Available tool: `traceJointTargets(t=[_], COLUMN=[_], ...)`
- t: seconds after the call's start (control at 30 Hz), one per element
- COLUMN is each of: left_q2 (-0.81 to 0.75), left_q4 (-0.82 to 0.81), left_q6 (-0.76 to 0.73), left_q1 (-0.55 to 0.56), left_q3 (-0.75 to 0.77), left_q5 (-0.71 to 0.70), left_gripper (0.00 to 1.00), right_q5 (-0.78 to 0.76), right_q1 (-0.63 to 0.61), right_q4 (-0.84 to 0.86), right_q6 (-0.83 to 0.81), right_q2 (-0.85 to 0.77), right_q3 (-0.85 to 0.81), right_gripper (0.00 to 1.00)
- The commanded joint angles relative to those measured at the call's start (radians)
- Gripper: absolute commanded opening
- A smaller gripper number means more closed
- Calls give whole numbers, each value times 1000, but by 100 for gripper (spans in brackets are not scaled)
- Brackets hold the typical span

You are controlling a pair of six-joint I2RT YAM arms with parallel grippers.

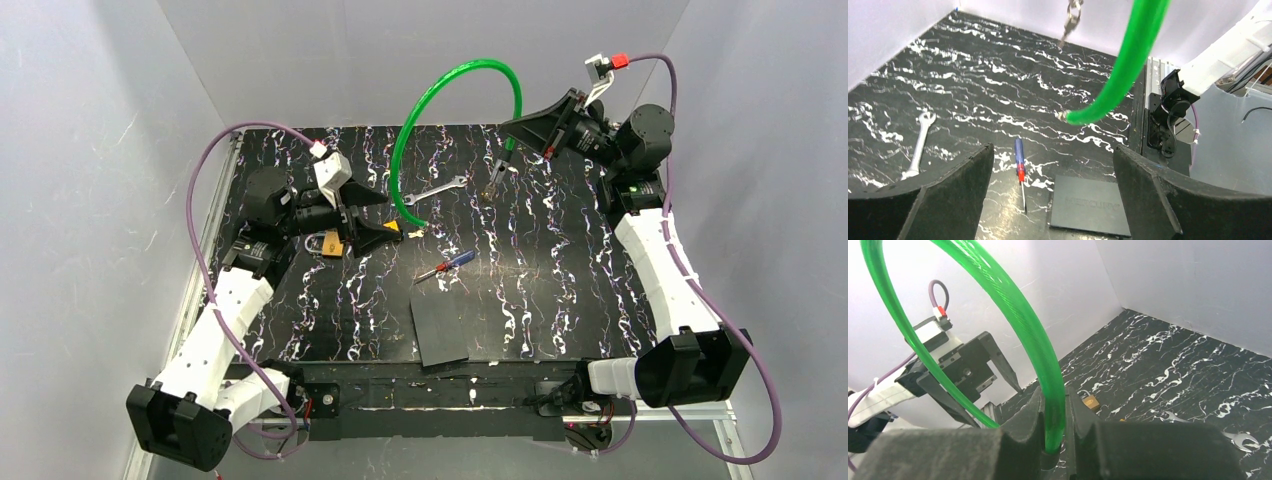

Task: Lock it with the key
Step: Pick up the lock from the center of the board, then lock the lock.

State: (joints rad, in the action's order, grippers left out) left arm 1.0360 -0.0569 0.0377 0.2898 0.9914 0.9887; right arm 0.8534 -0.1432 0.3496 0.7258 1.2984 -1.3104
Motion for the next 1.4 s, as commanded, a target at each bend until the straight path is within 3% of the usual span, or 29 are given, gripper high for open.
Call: traceJointTargets(t=[0.0,0.17,0.43,0.67,0.77,0.87,1.07,1.27,1.37], left_q2=[-2,-1,45,104,125,152,219,252,215], left_q4=[-107,-118,-120,-127,-125,-109,3,72,123], left_q6=[-1,-59,-85,-53,-5,-21,-317,-366,-290], left_q1=[6,29,102,155,168,183,268,284,283], left_q3=[80,79,117,126,77,-24,-234,-226,-144], left_q5=[85,158,140,148,117,46,-160,-231,-202], left_gripper=[85,82,79,33,0,0,0,0,0], right_q5=[26,26,36,30,16,4,-20,-33,-32], right_q1=[5,5,5,5,5,5,9,23,24], right_q4=[164,169,180,224,255,291,348,409,389], right_q6=[93,98,108,156,199,245,315,373,343], right_q2=[-18,-13,-11,-13,-4,3,19,34,36], right_q3=[13,17,28,43,40,38,42,41,41], right_gripper=[1,1,1,1,1,1,1,1,1])
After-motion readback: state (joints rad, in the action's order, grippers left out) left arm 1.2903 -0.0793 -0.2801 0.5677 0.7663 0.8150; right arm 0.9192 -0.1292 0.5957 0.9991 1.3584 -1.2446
